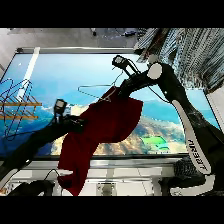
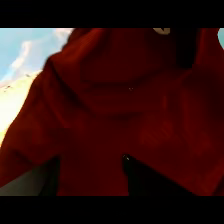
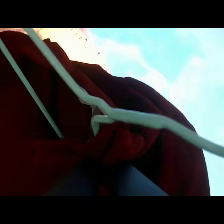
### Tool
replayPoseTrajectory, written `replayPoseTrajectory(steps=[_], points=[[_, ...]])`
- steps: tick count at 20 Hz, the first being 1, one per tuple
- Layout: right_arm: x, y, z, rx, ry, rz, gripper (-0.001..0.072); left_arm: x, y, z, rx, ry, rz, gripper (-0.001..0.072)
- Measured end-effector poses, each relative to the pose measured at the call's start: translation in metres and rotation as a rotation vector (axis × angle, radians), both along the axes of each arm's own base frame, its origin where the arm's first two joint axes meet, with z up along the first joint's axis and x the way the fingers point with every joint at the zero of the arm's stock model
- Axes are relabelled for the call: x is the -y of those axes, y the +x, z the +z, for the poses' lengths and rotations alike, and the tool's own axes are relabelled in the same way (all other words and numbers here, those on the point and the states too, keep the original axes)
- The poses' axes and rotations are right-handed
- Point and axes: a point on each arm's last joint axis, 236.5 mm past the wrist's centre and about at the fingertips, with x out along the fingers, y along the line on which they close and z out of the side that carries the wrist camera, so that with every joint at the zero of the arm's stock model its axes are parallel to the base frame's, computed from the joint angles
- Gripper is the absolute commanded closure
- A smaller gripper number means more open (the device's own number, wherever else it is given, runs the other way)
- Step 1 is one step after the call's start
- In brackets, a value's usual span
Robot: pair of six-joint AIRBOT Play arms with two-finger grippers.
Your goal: Fold the clothes and pants, and hang the long-sleeved shirts on hangers.
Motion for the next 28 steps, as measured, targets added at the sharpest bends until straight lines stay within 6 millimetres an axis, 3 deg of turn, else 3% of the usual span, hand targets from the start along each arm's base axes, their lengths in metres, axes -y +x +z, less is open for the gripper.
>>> replayPoseTrajectory(steps=[7, 8, 9, 10, 13, 16, 20, 25, 28], points=[[0.0, -0.008, -0.002, -0.036, -0.002, 0.005, 0.0678, 0.032, 0.041, -0.028, -0.014, 0.06, -0.027, 0.0238], [0.0, -0.01, -0.002, -0.044, 0.001, 0.008, 0.0678, 0.034, 0.045, -0.034, -0.02, 0.07, -0.025, 0.0314], [-0.001, -0.012, -0.002, -0.052, 0.003, 0.011, 0.0678, 0.035, 0.051, -0.039, -0.024, 0.077, -0.017, 0.0595], [-0.001, -0.014, -0.002, -0.06, 0.004, 0.015, 0.0678, 0.036, 0.056, -0.043, -0.024, 0.084, -0.011, 0.0685], [-0.001, -0.019, -0.004, -0.079, 0.0, 0.023, 0.0678, 0.033, 0.073, -0.051, -0.008, 0.105, 0.025, 0.0686], [0.004, -0.023, -0.008, -0.098, -0.026, 0.028, 0.0678, 0.02, 0.09, -0.046, 0.022, 0.104, 0.093, 0.0687], [0.024, -0.023, -0.019, -0.113, -0.118, 0.002, 0.0678, -0.009, 0.111, -0.016, 0.082, 0.076, 0.187, 0.0687], [0.044, -0.018, -0.026, -0.107, -0.201, -0.037, 0.0678, -0.049, 0.125, 0.049, 0.203, 0.022, 0.286, 0.0687], [0.05, -0.018, -0.029, -0.106, -0.232, -0.048, 0.0678, -0.054, 0.125, 0.093, 0.282, -0.015, 0.296, 0.0687]])
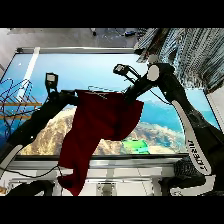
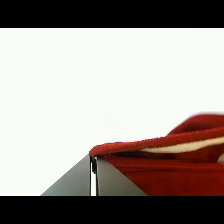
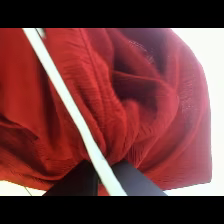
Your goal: Fold the clothes and pants, and hang the long-sleeved shirts on hangers.
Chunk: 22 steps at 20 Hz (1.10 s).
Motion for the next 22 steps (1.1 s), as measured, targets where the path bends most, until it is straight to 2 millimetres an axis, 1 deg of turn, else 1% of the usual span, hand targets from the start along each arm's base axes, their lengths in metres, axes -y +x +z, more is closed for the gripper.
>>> replayPoseTrajectory(steps=[2, 4, 6, 9, 11, 12, 14, 16, 17, 19, 22], points=[[0.001, -0.001, -0.001, 0.001, -0.02, 0.003, 0.0678, 0.009, -0.002, 0.027, 0.047, -0.012, -0.032, 0.0687], [-0.002, -0.004, -0.003, -0.001, -0.036, 0.015, 0.0678, 0.026, -0.008, 0.048, 0.085, -0.003, -0.09, 0.0687], [-0.006, -0.005, -0.003, 0.008, -0.048, 0.026, 0.0678, 0.043, -0.014, 0.065, 0.116, 0.002, -0.139, 0.0687], [-0.009, -0.006, -0.003, 0.018, -0.06, 0.032, 0.0678, 0.065, -0.024, 0.081, 0.152, 0.019, -0.205, 0.0687], [-0.01, -0.006, -0.003, 0.016, -0.061, 0.022, 0.0678, 0.083, -0.034, 0.082, 0.158, 0.036, -0.261, 0.0687], [-0.01, -0.007, -0.003, 0.014, -0.061, 0.013, 0.0678, 0.096, -0.042, 0.08, 0.151, 0.047, -0.304, 0.0687], [-0.01, -0.007, -0.003, 0.005, -0.06, -0.01, 0.0678, 0.12, -0.06, 0.066, 0.114, 0.079, -0.397, 0.0686], [-0.009, -0.007, -0.004, -0.003, -0.058, -0.038, 0.0678, 0.131, -0.071, 0.05, 0.056, 0.097, -0.437, 0.0687], [-0.005, -0.006, -0.004, -0.004, -0.065, -0.052, 0.0678, 0.13, -0.073, 0.042, 0.025, 0.109, -0.433, 0.0686], [0.004, -0.003, -0.005, -0.009, -0.073, -0.084, 0.0678, 0.121, -0.071, 0.033, -0.012, 0.133, -0.406, 0.0687], [0.021, 0.003, -0.006, -0.015, -0.084, -0.129, 0.0678, 0.104, -0.068, 0.038, -0.012, 0.163, -0.362, 0.0687]])
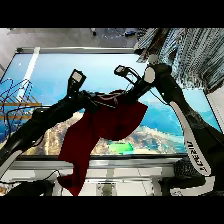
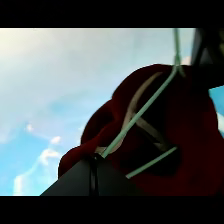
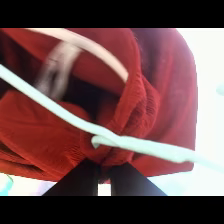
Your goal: Fold the clothes and pants, and hang the long-sleeved shirts on hangers.
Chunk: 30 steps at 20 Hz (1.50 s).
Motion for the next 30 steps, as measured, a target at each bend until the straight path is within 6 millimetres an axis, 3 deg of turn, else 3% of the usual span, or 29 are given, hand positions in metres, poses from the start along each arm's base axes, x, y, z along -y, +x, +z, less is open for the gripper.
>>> replayPoseTrajectory(steps=[6, 9, 12, 16, 19, 22, 25, 30], points=[[0.016, 0.005, -0.001, 0.001, -0.016, -0.03, 0.0678, -0.039, 0.016, 0.009, 0.025, 0.028, 0.097, 0.0686], [0.02, 0.006, -0.001, 0.003, -0.028, -0.031, 0.0678, -0.047, 0.02, 0.011, 0.023, 0.019, 0.122, 0.0687], [0.019, 0.005, -0.001, 0.004, -0.037, -0.021, 0.0678, -0.036, 0.015, 0.015, 0.022, -0.007, 0.105, 0.0687], [0.006, 0.0, -0.001, 0.006, -0.041, 0.015, 0.0678, -0.008, 0.004, 0.029, 0.075, -0.042, 0.05, 0.0687], [-0.005, -0.005, -0.001, 0.005, -0.036, 0.038, 0.0678, 0.016, -0.009, 0.027, 0.074, -0.044, -0.006, 0.0687], [-0.024, -0.015, -0.001, -0.016, -0.003, 0.068, 0.0679, 0.041, -0.021, 0.006, 0.038, -0.022, -0.065, 0.0687], [-0.043, -0.028, -0.001, -0.038, 0.018, 0.105, 0.0678, 0.063, -0.027, -0.031, -0.026, 0.023, -0.108, 0.0687], [-0.07, -0.049, 0.001, -0.092, 0.085, 0.151, 0.0678, 0.078, -0.027, -0.091, -0.138, 0.08, -0.118, 0.0687]])
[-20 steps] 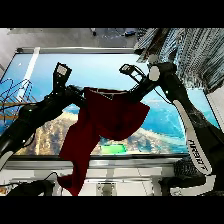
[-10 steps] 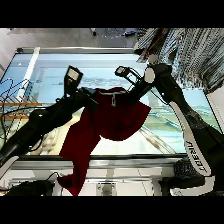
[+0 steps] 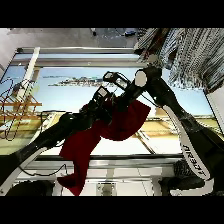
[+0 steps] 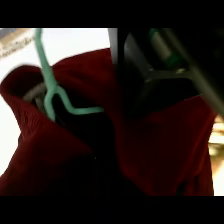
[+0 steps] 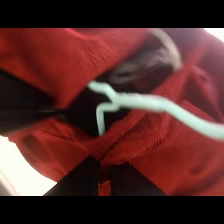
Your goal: Fold the clothes and pants, and hang the long-sleeved shirts on hangers.
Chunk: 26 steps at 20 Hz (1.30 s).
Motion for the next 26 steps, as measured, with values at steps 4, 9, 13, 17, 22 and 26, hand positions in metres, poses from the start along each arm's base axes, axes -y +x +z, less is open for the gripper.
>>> replayPoseTrajectory(steps=[4, 9, 13, 17, 22, 26], points=[[-0.009, -0.005, 0.002, -0.016, 0.031, 0.009, 0.0678, -0.003, 0.005, -0.038, -0.075, 0.035, 0.027, 0.0686], [-0.007, -0.012, -0.014, -0.054, 0.02, 0.006, 0.0672, -0.01, 0.012, -0.066, -0.14, 0.052, 0.07, 0.0686], [-0.006, -0.009, -0.028, -0.051, 0.021, -0.011, 0.0305, -0.013, 0.013, -0.072, -0.158, 0.053, 0.084, 0.0686], [0.003, 0.003, -0.031, -0.035, 0.035, -0.033, 0.0305, -0.014, 0.012, -0.079, -0.169, 0.061, 0.088, 0.0686], [0.03, 0.02, -0.033, -0.06, 0.125, -0.077, 0.0308, -0.019, 0.008, -0.094, -0.189, 0.08, 0.092, 0.0687], [0.046, 0.029, -0.063, -0.124, 0.179, -0.121, 0.0308, -0.02, 0.009, -0.096, -0.184, 0.078, 0.097, 0.0686]])
